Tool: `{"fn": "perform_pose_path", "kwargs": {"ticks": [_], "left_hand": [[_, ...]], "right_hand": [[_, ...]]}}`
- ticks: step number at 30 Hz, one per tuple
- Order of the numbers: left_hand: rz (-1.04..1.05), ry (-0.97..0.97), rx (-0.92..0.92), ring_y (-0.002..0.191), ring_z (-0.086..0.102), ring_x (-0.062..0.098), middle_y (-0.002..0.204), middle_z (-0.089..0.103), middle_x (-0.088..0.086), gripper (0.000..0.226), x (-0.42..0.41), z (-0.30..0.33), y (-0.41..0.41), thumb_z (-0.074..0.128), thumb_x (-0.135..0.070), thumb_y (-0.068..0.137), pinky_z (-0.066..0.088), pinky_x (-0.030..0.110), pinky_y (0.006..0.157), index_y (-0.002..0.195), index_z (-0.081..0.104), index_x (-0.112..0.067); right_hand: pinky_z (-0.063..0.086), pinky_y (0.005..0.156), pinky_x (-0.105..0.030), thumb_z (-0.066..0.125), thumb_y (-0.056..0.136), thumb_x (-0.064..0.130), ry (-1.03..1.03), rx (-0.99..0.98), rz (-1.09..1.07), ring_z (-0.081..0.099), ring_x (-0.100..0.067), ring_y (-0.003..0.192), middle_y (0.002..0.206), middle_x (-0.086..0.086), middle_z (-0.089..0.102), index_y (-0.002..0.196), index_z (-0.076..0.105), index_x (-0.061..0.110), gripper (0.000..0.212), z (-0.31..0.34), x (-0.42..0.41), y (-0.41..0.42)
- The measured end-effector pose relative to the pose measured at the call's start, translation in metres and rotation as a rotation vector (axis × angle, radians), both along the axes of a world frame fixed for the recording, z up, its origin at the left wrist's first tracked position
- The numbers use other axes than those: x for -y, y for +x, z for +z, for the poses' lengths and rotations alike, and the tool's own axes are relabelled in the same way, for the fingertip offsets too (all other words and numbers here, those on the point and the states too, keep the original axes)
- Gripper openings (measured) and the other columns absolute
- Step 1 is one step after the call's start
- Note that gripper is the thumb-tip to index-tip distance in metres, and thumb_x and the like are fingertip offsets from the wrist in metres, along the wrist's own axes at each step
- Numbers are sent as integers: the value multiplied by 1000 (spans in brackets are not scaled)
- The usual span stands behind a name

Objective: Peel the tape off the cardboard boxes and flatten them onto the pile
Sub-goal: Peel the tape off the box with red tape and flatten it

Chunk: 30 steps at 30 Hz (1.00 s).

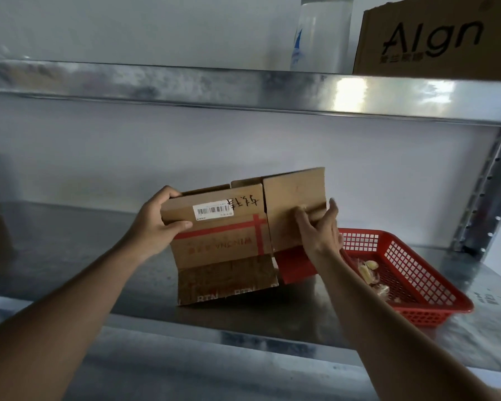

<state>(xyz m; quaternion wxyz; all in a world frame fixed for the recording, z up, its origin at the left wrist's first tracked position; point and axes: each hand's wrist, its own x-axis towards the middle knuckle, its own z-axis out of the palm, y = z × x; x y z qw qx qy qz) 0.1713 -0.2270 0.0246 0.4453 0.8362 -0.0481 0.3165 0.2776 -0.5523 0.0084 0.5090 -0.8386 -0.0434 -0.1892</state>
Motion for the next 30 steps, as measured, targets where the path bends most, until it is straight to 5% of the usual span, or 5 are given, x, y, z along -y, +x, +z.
{"fn": "perform_pose_path", "kwargs": {"ticks": [5,9,15,19,30], "left_hand": [[0,-420,80,108,73,10,118,72,-3,106,-8,-6,-2,81,-13,88,62,34,77,150,17,-69],[71,-418,-145,109,69,13,125,67,-9,85,-14,-11,2,66,-65,87,57,35,79,158,25,-44],[63,-193,-146,128,59,18,136,62,-9,45,-15,-24,20,54,-44,105,51,49,106,148,42,-36],[97,-44,-254,139,43,15,161,35,-12,69,-22,-26,30,54,-39,106,44,40,109,163,15,-43],[246,808,-706,104,60,25,105,48,-5,57,-16,-49,13,33,-83,92,48,37,81,129,65,-53]], "right_hand": [[60,69,-44,49,83,85,-41,73,41,66,-20,93,107,8,60,117,31,29,68,-1,-9,2],[58,60,-40,40,81,91,-195,102,-86,62,-17,77,103,8,59,109,24,32,68,1,-15,2],[38,49,-29,48,80,90,-183,2,-172,52,-15,66,99,2,57,108,28,25,73,7,-19,7],[42,61,-34,58,86,78,-290,-60,-182,61,-34,93,125,-13,56,124,33,17,76,8,-18,6],[44,95,-47,50,100,48,-831,-389,-2,55,-40,116,132,-20,52,136,47,14,50,-34,-31,-12]]}}
